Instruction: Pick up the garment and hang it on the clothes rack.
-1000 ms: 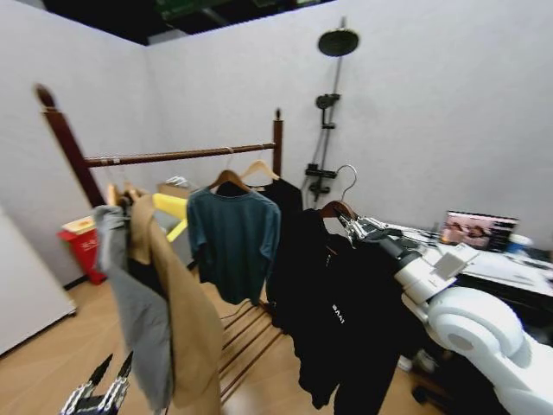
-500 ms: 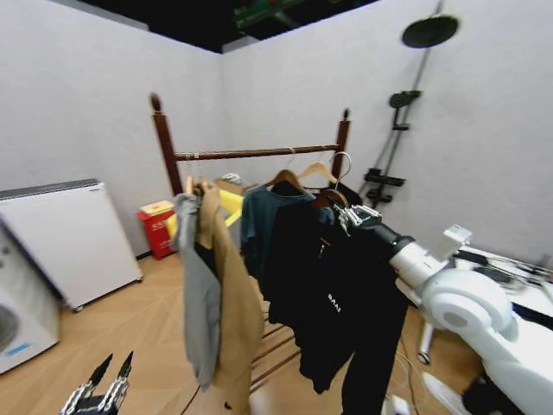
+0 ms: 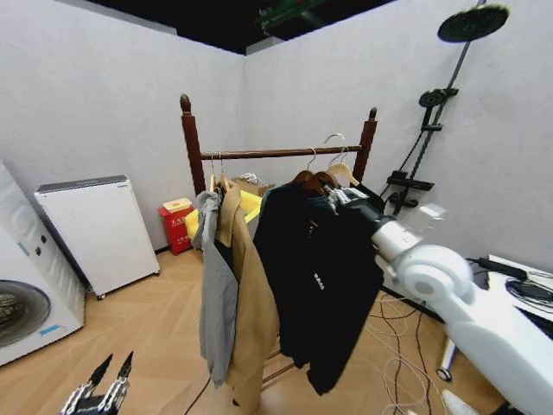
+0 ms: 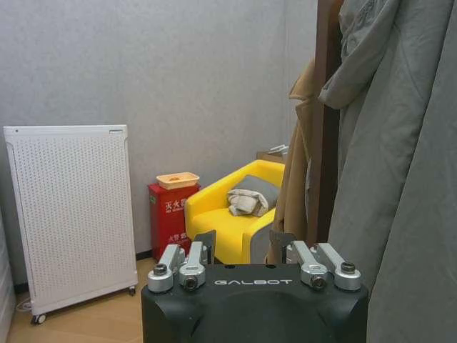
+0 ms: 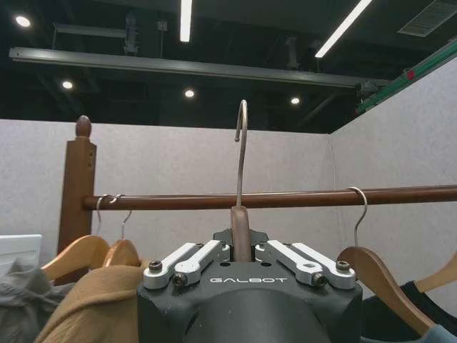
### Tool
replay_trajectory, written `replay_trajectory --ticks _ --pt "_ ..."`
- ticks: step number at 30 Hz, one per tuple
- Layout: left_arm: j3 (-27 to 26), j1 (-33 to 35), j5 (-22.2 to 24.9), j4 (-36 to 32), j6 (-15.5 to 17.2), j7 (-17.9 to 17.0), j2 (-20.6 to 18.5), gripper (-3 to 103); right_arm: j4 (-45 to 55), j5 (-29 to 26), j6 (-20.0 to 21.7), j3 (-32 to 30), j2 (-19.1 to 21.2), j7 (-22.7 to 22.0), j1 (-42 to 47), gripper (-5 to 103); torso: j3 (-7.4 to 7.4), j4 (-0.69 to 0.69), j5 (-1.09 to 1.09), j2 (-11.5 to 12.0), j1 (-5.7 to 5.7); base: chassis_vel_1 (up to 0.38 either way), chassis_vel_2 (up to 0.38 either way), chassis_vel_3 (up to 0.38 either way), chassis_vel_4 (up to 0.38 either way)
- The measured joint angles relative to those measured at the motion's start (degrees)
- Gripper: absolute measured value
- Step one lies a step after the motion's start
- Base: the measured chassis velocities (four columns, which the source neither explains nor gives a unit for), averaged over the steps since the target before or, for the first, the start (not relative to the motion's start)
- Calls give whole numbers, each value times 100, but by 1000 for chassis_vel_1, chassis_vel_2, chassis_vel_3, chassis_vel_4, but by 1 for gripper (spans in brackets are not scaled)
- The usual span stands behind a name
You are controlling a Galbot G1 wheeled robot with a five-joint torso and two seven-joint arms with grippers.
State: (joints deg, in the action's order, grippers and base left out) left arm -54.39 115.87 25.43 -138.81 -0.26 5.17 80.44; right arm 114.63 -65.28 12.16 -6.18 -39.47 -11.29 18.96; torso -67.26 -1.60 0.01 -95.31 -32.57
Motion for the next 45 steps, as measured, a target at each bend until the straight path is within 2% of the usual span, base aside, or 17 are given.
replay_trajectory --ticks 2,3,10,23,37,40,45 --pt "0 0 0 0 0 2 0 46 -328 70 13 387 -198 17 -497 10 0 1 -3 0 0 0 0 0 0" --pt "0 0 0 0 0 5 0 46 -643 140 20 789 -393 44 -935 10 0 3 -4 0 -1 0 0 0 0" --pt "0 0 0 0 0 2 0 46 -1410 408 178 1570 -827 28 -1649 10 1 0 -3 0 0 0 0 0 0" --pt "0 0 0 0 0 2 0 46 -2262 573 372 1928 -1241 -39 -2235 10 1 1 -2 0 0 0 0 0 0" --pt "0 0 0 0 0 1 0 46 -3598 782 500 2385 -2092 -116 -2950 10 1 1 -2 0 0 0 0 0 0" --pt "0 0 0 0 0 1 0 46 -3495 758 643 2422 -2020 -298 -2912 10 1 3 -3 0 0 0 0 0 0" --pt "0 0 0 0 0 1 0 46 -3341 720 740 2428 -1846 -396 -2748 10 1 -2 1 0 0 0 0 0 0"
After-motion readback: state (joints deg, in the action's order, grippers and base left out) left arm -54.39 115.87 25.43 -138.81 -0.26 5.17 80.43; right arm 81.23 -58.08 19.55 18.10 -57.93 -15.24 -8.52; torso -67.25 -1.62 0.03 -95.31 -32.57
